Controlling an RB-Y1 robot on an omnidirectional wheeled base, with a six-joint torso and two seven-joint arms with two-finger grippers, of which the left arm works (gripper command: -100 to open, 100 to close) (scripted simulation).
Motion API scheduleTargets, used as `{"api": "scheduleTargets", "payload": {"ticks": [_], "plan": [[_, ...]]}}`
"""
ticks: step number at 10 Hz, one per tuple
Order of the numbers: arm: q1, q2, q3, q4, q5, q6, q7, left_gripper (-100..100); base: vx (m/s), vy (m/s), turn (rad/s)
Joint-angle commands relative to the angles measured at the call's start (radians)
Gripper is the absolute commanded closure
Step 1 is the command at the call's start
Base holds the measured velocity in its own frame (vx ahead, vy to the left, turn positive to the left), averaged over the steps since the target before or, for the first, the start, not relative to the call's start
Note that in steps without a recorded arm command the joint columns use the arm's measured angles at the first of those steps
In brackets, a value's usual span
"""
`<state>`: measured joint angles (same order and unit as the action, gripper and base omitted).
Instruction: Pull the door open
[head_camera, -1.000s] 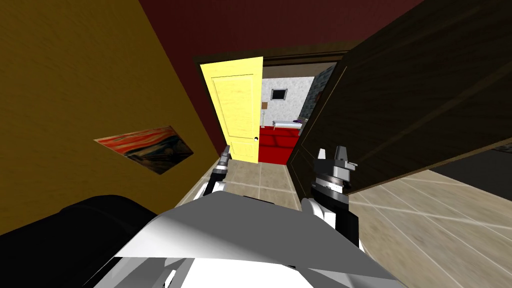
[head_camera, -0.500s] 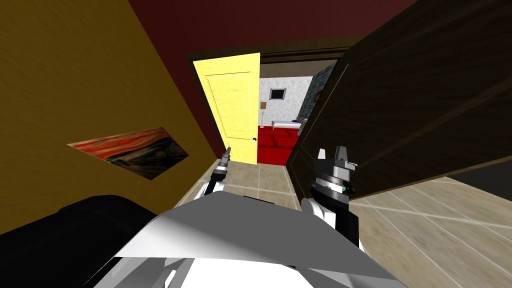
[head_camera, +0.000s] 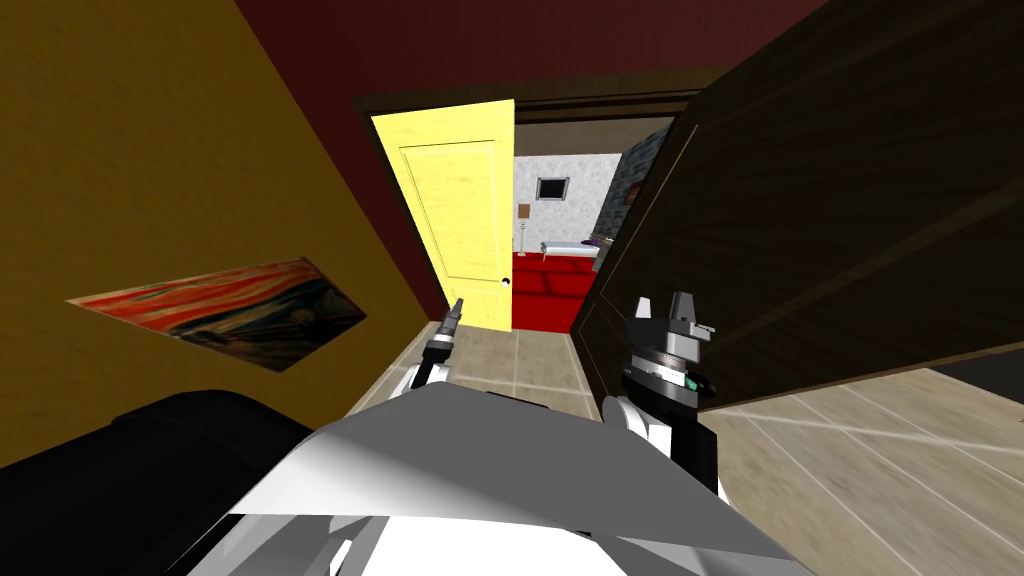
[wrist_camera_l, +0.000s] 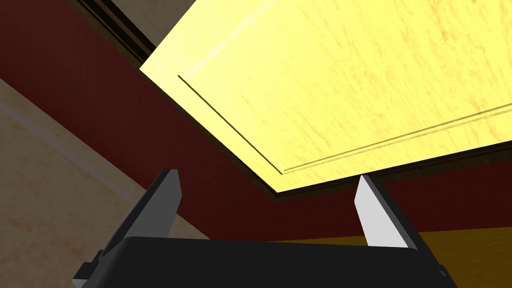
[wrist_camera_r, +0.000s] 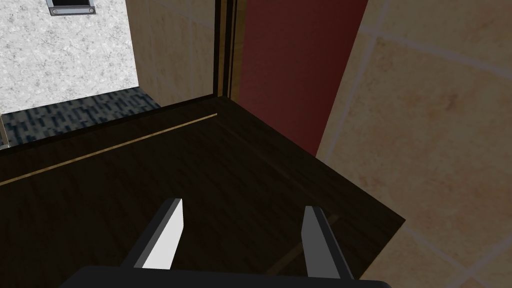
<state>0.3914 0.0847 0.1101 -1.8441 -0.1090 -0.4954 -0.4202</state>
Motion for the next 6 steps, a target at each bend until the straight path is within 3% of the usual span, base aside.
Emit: {"api": "scheduleTargets", "payload": {"ticks": [1, 6], "plan": [[-0.007, 0.001, 0.012, 0.034, -0.010, -0.013, -0.036, -100, 0.121, -0.022, -0.035], [-0.037, 0.004, 0.051, 0.141, -0.040, -0.047, -0.140, -100, 0.101, -0.018, -0.036]]}}
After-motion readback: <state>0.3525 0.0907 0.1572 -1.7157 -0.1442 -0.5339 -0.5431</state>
